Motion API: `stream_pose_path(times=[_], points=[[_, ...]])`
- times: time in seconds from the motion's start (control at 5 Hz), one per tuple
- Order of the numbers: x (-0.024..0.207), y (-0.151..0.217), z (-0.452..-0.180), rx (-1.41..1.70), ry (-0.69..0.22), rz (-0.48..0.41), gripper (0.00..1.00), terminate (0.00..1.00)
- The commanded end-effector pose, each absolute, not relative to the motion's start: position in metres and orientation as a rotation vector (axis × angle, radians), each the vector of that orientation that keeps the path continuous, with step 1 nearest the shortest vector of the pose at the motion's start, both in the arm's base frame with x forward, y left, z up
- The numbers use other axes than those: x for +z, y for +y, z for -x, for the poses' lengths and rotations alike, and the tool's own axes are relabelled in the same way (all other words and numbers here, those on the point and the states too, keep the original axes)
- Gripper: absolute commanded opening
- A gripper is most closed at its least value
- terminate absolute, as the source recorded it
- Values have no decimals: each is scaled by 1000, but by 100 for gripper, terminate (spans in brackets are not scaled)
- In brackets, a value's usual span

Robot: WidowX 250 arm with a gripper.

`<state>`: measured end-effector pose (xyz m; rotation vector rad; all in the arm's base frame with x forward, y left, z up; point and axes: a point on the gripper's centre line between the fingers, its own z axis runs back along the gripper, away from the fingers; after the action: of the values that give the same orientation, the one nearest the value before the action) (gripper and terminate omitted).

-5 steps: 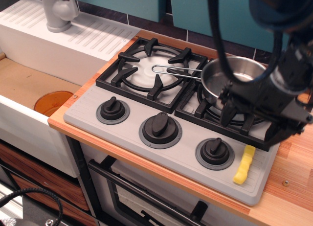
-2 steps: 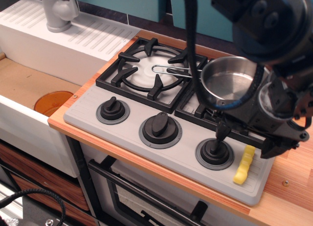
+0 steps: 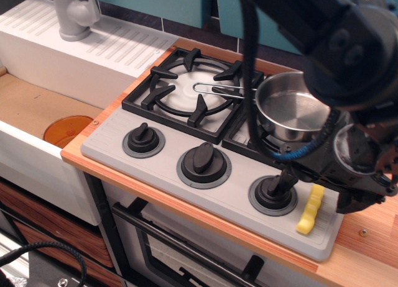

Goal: Put pot or pan on stove and put fry in pot or pan

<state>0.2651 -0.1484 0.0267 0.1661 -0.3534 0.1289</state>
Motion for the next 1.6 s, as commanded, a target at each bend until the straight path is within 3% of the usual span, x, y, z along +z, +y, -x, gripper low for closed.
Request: stream_pose_path(times=[0.0,0.2,0.4,1.0,1.4], points=[[29,-166,-266,152,-378,-161,100,0],[22,-172,-265,154,-382,-162,100,0],[16,-170,-266,163,-388,-162,0,0],[23,-165,-267,181,-396,-144,0,0],[56,-155,-272,165,-366,-132,0,0]])
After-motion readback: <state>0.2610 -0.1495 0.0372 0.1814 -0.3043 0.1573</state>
